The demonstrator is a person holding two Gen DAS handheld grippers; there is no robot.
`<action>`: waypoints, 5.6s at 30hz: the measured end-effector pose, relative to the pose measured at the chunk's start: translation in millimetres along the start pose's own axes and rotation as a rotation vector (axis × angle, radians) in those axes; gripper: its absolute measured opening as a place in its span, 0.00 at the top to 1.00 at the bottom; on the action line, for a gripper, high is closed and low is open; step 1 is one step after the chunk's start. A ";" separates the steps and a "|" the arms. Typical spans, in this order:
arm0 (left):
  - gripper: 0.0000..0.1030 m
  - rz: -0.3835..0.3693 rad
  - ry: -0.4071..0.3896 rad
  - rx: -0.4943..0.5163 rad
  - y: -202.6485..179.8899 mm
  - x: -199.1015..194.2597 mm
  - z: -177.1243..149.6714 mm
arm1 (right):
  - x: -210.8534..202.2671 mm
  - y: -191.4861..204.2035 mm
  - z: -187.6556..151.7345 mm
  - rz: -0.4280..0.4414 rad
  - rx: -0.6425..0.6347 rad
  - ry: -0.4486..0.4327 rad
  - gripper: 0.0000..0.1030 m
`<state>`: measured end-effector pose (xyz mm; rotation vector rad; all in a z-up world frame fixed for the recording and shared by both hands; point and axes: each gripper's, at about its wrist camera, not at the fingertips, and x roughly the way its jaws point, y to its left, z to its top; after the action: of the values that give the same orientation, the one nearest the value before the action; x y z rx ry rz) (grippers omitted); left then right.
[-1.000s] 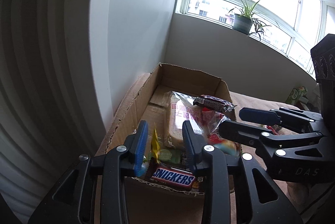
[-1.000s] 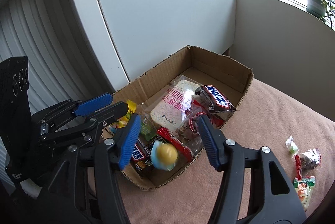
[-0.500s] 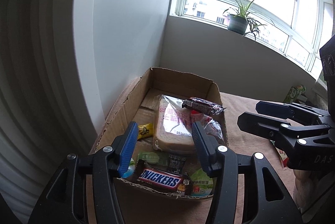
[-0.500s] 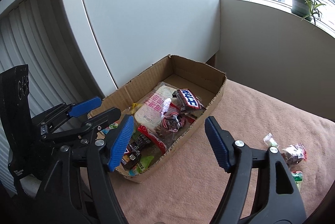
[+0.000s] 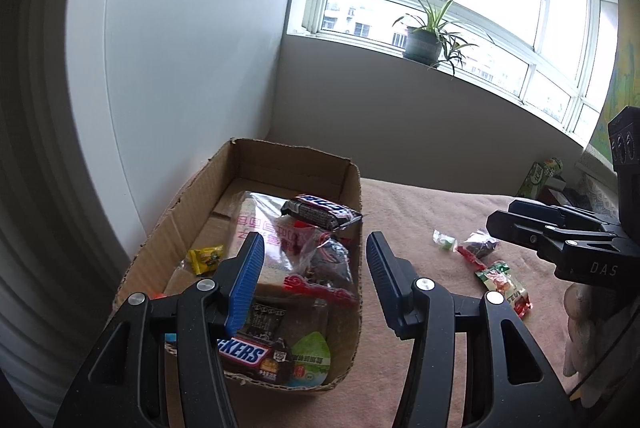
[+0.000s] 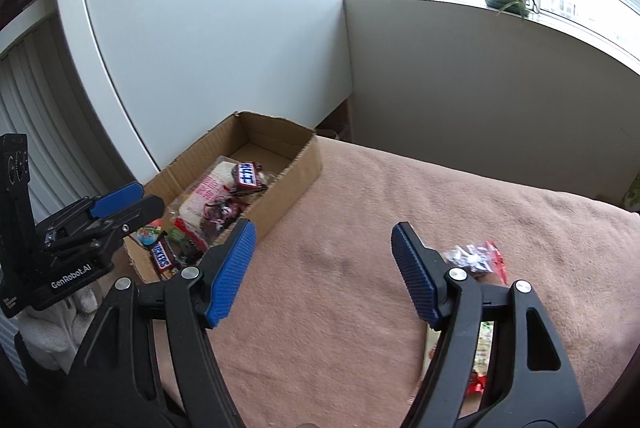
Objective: Organize snacks
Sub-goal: 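Move the left gripper to the pink candy while the right approaches the red-green meat bag, then close the left gripper on the pink candy while the right grasps the red-green meat bag, then carry the pink candy and meat bag into the box and open both grippers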
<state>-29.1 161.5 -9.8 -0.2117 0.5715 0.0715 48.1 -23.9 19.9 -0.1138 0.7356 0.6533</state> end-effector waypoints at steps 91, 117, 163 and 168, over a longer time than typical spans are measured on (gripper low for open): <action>0.82 -0.238 0.363 0.389 -210.7 101.4 -82.4 | 10.7 -180.1 -100.3 -0.241 0.167 0.269 0.40; 0.82 -0.228 0.232 0.270 -160.1 62.2 -45.2 | -30.7 -133.5 -56.9 -0.189 0.164 0.089 0.47; 0.82 0.028 0.058 -0.077 67.2 3.6 -19.2 | 113.2 119.0 35.2 0.128 -0.026 0.097 0.39; 0.68 0.037 0.059 -0.079 67.3 3.6 -19.9 | 110.1 118.1 38.1 0.136 -0.011 0.068 0.29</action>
<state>-45.1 222.8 -40.1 -0.2803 0.6325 0.1241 61.8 138.8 -9.1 -0.0973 0.8105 0.7861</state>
